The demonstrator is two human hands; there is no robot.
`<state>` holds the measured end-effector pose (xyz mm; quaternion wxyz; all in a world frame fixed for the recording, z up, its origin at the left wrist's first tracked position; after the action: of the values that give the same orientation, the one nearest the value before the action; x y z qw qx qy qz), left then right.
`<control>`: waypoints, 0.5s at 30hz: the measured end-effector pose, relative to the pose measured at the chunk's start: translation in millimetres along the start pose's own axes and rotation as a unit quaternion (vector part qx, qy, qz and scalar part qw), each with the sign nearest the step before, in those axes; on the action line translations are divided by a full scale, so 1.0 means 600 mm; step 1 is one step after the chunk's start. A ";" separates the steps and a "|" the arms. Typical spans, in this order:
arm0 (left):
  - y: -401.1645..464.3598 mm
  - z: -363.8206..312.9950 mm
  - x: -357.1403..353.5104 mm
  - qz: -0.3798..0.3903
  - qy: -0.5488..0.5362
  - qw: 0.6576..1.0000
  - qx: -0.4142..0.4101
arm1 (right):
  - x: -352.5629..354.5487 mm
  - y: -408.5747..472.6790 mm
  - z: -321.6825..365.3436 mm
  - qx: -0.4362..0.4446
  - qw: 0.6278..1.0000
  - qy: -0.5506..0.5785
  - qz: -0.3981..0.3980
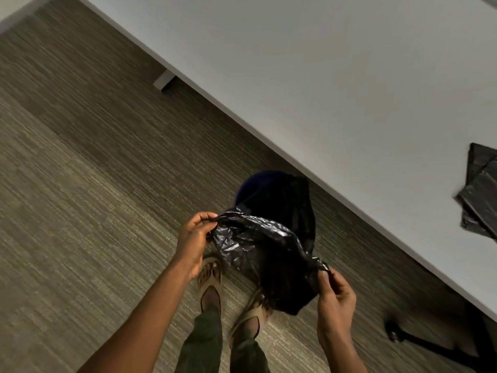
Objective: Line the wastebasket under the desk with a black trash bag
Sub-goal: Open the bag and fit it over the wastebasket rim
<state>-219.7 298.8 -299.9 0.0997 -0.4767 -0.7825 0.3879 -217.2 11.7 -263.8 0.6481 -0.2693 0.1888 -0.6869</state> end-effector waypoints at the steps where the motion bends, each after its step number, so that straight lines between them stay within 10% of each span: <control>1: 0.015 0.009 0.006 -0.011 -0.003 1.000 0.007 | 0.000 0.012 -0.013 -0.005 1.000 0.000 -0.007; 15: 0.065 0.054 0.041 -0.026 0.070 0.997 0.016 | 0.011 0.098 -0.051 -0.018 0.994 -0.004 -0.108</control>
<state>-223.6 312.1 -354.9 0.1715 -0.4803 -0.7796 0.3634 -189.6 -2.5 -322.8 0.5663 -0.3023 0.1681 -0.7481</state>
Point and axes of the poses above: each hand's wrist, its own y-axis towards the middle knuckle, its own x-axis out of the back of the hand, z = x × y, the point moved 1 cm from there along y, towards the middle knuckle, and after that the axes turned 12 degrees about z, right-handed, at the moved point
